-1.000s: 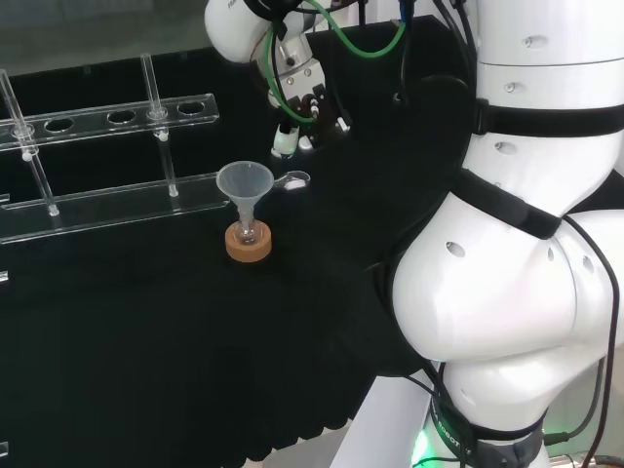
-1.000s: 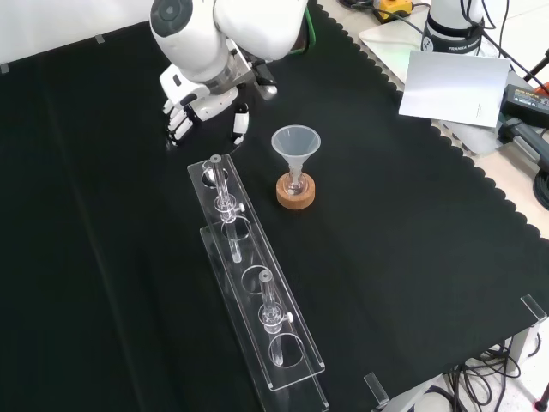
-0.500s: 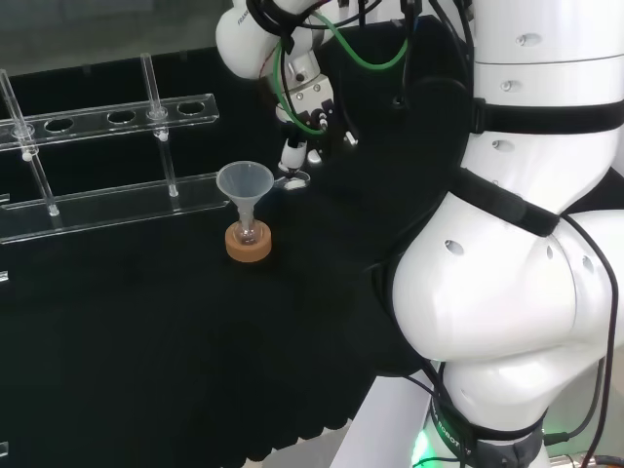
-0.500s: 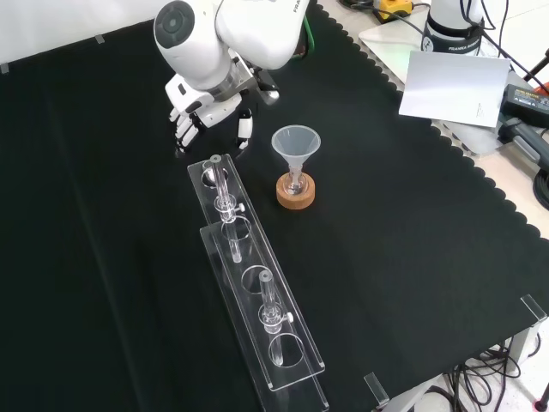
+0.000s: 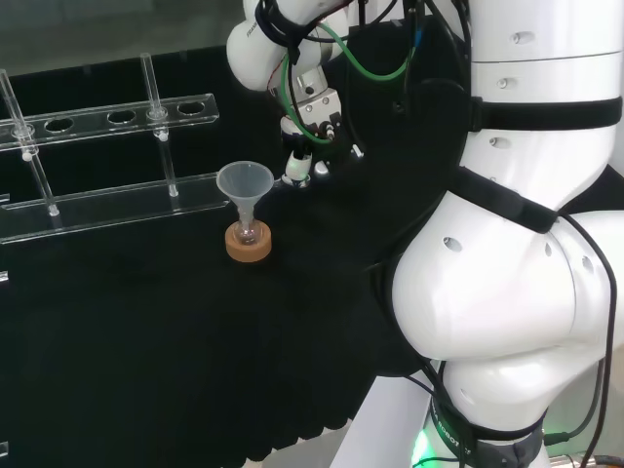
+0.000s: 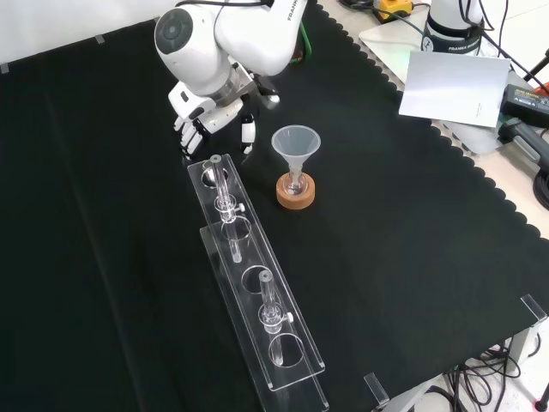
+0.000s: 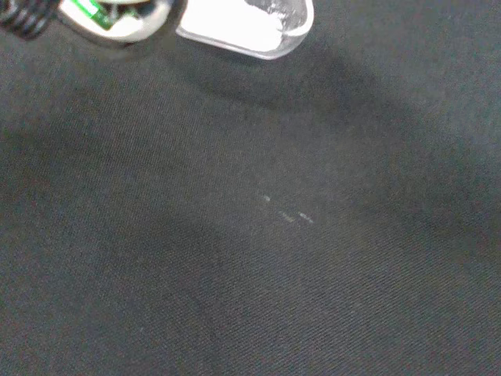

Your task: Pick up the weighing funnel.

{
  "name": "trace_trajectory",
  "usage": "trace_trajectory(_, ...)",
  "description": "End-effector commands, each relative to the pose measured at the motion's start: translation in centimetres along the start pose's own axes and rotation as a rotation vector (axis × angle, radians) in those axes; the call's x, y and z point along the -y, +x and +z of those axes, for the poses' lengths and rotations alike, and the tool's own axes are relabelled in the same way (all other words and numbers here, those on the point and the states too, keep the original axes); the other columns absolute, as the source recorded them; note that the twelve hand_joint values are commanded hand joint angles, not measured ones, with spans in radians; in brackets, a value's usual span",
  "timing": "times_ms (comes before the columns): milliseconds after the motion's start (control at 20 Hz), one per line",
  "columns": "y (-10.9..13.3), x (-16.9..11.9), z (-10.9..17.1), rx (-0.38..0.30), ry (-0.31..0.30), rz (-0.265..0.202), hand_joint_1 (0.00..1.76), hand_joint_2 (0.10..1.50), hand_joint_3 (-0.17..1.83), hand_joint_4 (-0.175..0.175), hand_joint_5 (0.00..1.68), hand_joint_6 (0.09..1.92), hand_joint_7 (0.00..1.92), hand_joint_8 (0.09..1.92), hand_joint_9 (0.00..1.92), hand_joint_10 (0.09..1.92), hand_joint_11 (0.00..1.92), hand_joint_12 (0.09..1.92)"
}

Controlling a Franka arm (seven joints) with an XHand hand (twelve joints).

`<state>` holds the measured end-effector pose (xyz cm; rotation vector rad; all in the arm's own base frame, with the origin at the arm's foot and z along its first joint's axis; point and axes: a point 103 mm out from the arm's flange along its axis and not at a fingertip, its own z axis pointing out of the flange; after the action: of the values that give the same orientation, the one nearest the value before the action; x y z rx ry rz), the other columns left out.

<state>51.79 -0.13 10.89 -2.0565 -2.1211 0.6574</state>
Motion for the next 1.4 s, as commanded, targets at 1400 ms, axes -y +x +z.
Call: trace_trajectory(1400, 0.4, -2.8, 2.7, 0.004, 0.014, 0.013, 0.90, 0.63, 0.55, 0.013, 0.75, 0.61, 0.51, 0.69, 0.76, 0.54, 0.50, 1.29)
